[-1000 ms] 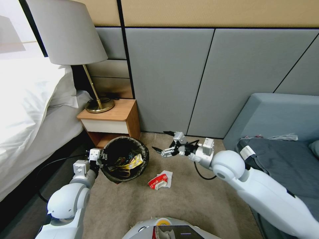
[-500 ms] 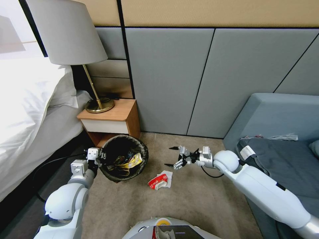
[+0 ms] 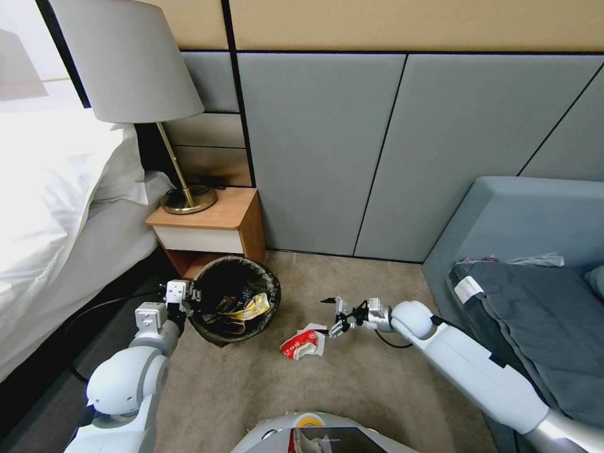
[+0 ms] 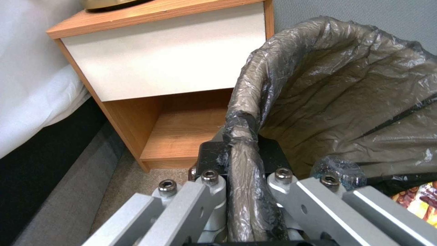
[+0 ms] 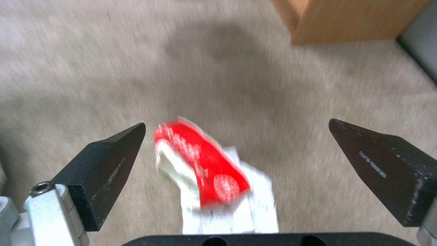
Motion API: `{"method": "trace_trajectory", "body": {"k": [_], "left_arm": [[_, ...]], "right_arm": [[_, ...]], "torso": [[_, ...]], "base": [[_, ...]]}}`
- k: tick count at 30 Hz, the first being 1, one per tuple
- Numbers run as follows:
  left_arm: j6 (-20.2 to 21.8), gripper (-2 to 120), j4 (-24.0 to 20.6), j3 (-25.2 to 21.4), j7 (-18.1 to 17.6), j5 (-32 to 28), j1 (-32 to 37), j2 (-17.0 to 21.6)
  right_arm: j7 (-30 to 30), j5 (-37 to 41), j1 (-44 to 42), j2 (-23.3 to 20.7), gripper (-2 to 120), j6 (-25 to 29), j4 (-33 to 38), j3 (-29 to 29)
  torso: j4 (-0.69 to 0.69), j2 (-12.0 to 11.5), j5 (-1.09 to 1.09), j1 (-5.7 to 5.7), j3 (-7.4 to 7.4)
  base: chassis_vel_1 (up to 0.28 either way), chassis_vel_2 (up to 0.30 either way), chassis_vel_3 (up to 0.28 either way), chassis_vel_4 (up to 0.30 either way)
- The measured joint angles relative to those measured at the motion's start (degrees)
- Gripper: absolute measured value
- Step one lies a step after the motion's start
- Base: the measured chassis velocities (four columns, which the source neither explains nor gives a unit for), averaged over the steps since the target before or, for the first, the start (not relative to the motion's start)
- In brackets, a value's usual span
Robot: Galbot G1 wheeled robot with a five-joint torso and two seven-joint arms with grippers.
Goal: Pick up the trash bin, then pick up the garbage from the floor and place it into the trash bin.
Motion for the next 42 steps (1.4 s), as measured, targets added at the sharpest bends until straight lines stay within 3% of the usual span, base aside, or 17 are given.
{"method": "trace_trajectory", "body": {"k": [18,29,42], "left_arm": [[-0.08,4,-0.16,0.35,0.16,-0.13,0.18,-0.12],[-0.10,4,-0.24,0.85,0.20,0.15,0.11,-0.10],[-0.11,4,0.42,1.17,0.20,0.41,-0.09,0.14]], "right_arm": [[2.06,-6.50,1.81,6.49,100,2.75,-11.41,-5.28],[2.57,-9.13,2.44,9.17,99,4.33,-16.48,-5.51],[3.45,-13.40,4.08,15.31,99,8.27,-25.87,-5.31]], "torso": [[0.00,0.00,0.00,0.00,0.00],[-0.01,0.00,0.00,0.00,0.00],[0.00,0.00,0.01,0.00,0.00]], "base": [[0.000,0.000,0.000,0.000],[0.000,0.000,0.000,0.000],[0.000,0.000,0.000,0.000]]}}
